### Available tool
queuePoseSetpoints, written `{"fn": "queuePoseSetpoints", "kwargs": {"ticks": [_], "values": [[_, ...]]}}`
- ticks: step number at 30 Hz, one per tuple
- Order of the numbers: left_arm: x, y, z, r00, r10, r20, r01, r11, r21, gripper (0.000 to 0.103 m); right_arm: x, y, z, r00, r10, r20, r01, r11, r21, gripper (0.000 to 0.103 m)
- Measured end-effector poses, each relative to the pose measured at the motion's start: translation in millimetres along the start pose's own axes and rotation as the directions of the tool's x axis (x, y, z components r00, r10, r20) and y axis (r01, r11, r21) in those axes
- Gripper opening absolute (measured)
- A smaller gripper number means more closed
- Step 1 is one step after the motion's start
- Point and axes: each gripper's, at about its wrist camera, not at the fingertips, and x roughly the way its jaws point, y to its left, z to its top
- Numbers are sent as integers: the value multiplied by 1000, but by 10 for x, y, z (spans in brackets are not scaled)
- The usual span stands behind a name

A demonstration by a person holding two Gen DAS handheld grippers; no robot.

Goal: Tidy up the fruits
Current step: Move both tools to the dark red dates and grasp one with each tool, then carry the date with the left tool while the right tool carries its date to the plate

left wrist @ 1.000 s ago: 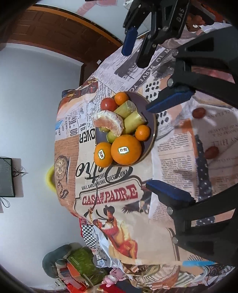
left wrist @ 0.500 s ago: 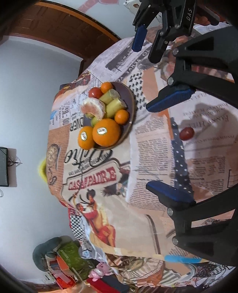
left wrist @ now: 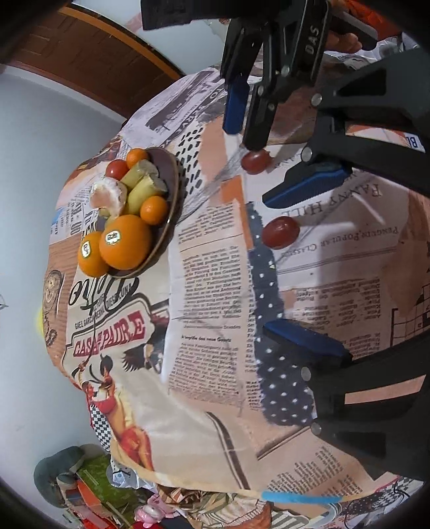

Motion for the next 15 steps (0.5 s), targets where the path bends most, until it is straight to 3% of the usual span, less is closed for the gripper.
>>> {"fn": "queuePoseSetpoints", "kwargs": {"ticks": [9, 15], "values": [[85, -60, -35, 999, -29, -24, 29, 1000, -6, 56, 193, 81, -39, 998, -35, -46, 33, 998, -51, 22], [201, -102, -1, 996, -64, -64, 64, 998, -14, 36, 171, 84, -30, 998, -50, -31, 48, 996, -73, 18]]}}
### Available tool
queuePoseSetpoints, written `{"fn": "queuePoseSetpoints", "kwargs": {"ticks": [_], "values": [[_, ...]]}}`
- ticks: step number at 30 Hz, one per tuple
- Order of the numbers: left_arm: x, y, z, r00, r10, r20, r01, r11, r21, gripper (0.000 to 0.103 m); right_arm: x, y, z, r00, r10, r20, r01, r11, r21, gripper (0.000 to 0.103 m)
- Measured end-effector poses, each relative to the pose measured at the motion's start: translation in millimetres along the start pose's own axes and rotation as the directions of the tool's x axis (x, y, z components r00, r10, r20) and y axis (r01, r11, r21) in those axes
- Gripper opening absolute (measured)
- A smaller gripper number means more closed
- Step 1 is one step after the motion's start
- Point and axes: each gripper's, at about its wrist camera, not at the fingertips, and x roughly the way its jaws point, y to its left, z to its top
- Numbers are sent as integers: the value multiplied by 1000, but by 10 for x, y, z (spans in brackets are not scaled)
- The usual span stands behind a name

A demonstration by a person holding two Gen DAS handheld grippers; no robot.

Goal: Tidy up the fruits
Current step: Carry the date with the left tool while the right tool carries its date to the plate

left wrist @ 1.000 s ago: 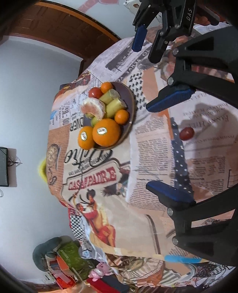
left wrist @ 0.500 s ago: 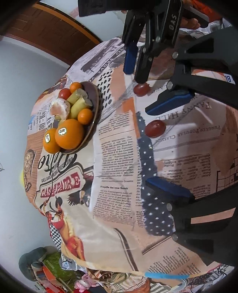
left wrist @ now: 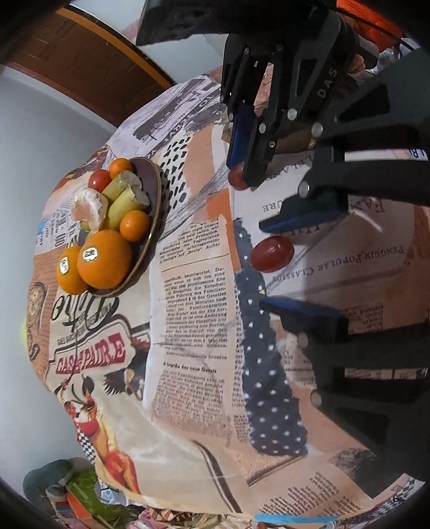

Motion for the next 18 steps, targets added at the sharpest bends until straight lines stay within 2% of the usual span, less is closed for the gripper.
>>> {"fn": "queuePoseSetpoints", "kwargs": {"ticks": [2, 7, 18], "values": [[25, -20, 6, 1000, -5, -4, 5, 1000, 2, 35, -17, -24, 9, 1000, 0, 7, 0, 1000, 5, 18], [74, -91, 29, 1000, -12, -12, 12, 1000, 24, 23, -90, -96, 26, 1000, 0, 32, 0, 1000, 18, 18], [-8, -166, 189, 1000, -15, 18, 14, 999, 44, 22, -226, -292, 109, 996, -39, 85, 35, 998, 50, 18]]}}
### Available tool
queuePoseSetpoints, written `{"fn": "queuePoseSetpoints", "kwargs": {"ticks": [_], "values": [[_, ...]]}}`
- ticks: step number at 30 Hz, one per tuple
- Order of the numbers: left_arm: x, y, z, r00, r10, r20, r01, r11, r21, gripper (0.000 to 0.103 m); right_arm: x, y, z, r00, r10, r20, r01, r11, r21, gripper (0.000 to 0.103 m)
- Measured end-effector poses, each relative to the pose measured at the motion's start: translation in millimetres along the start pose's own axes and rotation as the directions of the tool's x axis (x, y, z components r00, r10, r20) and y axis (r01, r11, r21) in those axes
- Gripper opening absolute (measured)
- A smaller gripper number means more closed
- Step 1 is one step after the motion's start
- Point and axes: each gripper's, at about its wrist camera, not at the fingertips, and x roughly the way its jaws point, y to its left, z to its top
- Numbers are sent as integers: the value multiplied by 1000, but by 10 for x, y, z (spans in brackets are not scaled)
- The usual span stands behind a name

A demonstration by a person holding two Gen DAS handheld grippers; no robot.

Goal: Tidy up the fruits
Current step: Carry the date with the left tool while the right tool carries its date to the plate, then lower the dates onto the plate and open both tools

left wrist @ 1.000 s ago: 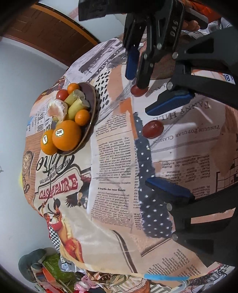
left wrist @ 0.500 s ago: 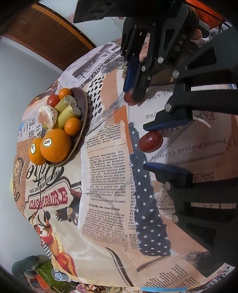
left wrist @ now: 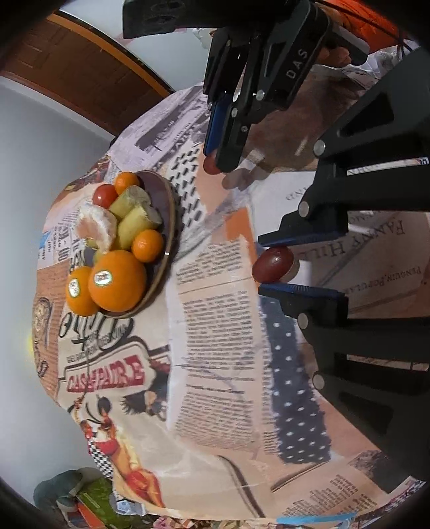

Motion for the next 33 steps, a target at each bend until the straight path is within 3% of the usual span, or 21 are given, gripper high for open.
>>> {"fn": "queuePoseSetpoints", "kwargs": {"ticks": [15, 33], "values": [[37, -207, 613, 996, -16, 87, 14, 1000, 28, 22, -151, -390, 334, 995, -52, 81, 48, 998, 43, 18], [501, -300, 1007, 997, -39, 74, 35, 998, 57, 22, 303, -515, 494, 998, -62, 26, 61, 998, 20, 18]]}}
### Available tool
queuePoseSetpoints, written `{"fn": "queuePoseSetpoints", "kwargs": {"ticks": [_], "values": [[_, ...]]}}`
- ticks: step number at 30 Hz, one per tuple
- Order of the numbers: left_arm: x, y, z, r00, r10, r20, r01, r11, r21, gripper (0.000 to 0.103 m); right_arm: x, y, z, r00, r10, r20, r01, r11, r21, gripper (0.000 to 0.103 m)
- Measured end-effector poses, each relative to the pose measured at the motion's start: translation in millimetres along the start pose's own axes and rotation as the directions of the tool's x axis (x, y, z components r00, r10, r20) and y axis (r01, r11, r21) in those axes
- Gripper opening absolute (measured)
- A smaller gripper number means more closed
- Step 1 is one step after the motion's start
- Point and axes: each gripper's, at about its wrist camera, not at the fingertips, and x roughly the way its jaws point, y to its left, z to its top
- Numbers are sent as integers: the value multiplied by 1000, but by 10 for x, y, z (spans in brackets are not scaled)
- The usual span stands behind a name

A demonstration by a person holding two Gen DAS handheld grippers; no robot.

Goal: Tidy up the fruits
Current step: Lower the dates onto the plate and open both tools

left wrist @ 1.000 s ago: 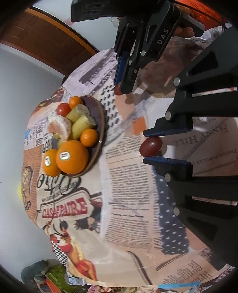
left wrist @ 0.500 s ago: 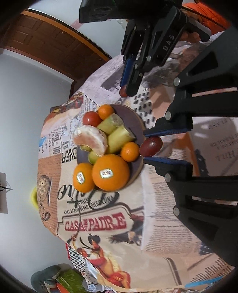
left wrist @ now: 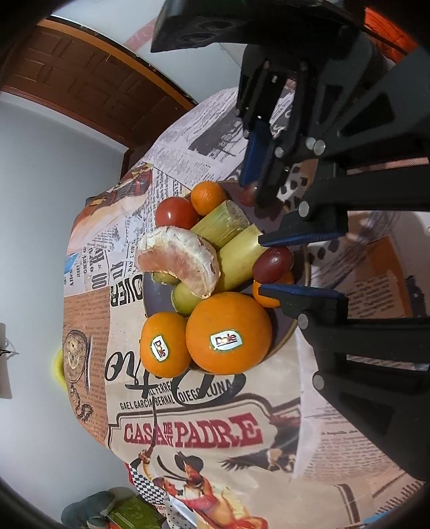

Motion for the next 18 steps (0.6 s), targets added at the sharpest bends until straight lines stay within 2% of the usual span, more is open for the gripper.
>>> {"fn": "queuePoseSetpoints", "kwargs": {"ticks": [8, 15, 18], "values": [[103, 52, 47, 1000, -1, 17, 1, 1000, -2, 22, 119, -44, 15, 1000, -2, -24, 2, 1000, 0, 18], [118, 53, 54, 1000, 7, 20, -7, 1000, -6, 29, 131, -31, 17, 1000, -9, -27, 9, 1000, -4, 19], [95, 45, 42, 1000, 13, 20, -13, 1000, 0, 29, 109, -45, 21, 1000, -14, -19, 14, 1000, 0, 25]]}}
